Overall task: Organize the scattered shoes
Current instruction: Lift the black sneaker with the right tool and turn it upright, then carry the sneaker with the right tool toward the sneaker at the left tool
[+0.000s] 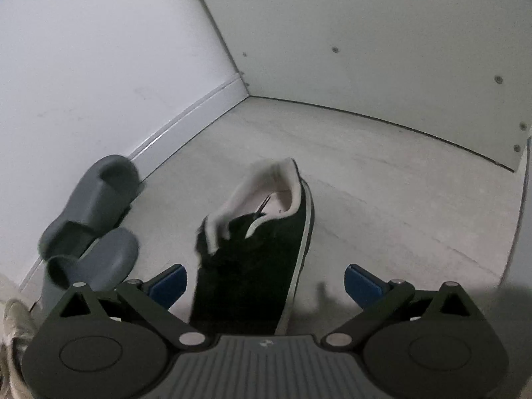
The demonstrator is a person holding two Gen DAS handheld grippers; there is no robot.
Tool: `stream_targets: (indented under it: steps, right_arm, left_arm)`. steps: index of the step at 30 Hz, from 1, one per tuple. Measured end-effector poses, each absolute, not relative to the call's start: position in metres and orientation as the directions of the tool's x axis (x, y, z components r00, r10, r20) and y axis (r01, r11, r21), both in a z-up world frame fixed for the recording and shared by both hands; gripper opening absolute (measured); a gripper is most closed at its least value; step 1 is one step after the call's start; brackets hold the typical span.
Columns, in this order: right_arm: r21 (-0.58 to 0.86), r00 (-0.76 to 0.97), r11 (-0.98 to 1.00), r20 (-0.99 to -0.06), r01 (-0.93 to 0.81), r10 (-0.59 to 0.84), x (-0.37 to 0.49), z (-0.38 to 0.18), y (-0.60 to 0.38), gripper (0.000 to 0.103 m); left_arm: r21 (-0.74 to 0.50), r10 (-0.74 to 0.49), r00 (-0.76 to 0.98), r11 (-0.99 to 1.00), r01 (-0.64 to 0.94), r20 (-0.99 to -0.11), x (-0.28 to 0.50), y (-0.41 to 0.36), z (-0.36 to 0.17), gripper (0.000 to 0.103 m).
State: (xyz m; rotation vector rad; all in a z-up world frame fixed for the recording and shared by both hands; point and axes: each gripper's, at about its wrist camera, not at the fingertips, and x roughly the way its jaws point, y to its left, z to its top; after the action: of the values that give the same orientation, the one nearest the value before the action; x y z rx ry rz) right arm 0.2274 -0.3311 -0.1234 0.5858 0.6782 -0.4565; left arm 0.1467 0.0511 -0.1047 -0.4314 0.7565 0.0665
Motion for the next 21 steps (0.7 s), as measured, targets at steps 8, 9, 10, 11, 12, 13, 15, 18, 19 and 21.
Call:
stream_targets:
  steps: [8,9,10,11,12,13,15,18,19,21]
  right_arm:
    - [0.204,0.649,0.834,-0.728,0.513,-0.222,0.267,-0.142,-0.312,0.1]
    - [0.186,0.643,0.843,-0.733,0.505,-0.223,0.271,-0.144,-0.31,0.101]
    - [0.168,0.636,0.852,-0.738,0.496,-0.225,0.276,-0.147,-0.308,0.101]
    - [0.15,0.632,0.861,-0.741,0.486,-0.227,0.278,-0.149,-0.306,0.1]
    - [0.133,0.634,0.872,-0.738,0.471,-0.229,0.278,-0.15,-0.306,0.099]
    - [0.122,0.64,0.884,-0.734,0.451,-0.225,0.277,-0.151,-0.306,0.097]
    - [0.101,0.652,0.906,-0.728,0.41,-0.214,0.276,-0.151,-0.307,0.095]
    - [0.073,0.661,0.932,-0.724,0.355,-0.195,0.277,-0.151,-0.307,0.093]
    - [0.072,0.664,0.938,-0.724,0.339,-0.185,0.275,-0.152,-0.306,0.092]
    - [0.066,0.675,0.959,-0.723,0.277,-0.146,0.275,-0.151,-0.301,0.092]
  left_arm:
    - [-0.361,-0.089,0.736,0.906,-0.219,-0.671,0.146,0.053,-0.104,0.031]
    - [-0.361,-0.089,0.736,0.906,-0.22,-0.671,0.146,0.053,-0.104,0.031]
    - [-0.361,-0.089,0.736,0.906,-0.22,-0.671,0.146,0.053,-0.104,0.031]
    - [-0.362,-0.089,0.736,0.906,-0.22,-0.671,0.146,0.053,-0.104,0.031]
    - [-0.362,-0.089,0.736,0.906,-0.22,-0.671,0.146,0.053,-0.104,0.031]
    - [-0.362,-0.089,0.736,0.906,-0.22,-0.671,0.146,0.053,-0.104,0.031]
    - [-0.362,-0.089,0.737,0.906,-0.219,-0.67,0.146,0.053,-0.104,0.031]
    - [-0.362,-0.09,0.737,0.906,-0.219,-0.67,0.146,0.052,-0.103,0.031]
    - [-0.362,-0.09,0.737,0.906,-0.219,-0.67,0.146,0.052,-0.103,0.031]
    - [-0.362,-0.09,0.738,0.906,-0.219,-0.669,0.146,0.052,-0.103,0.031]
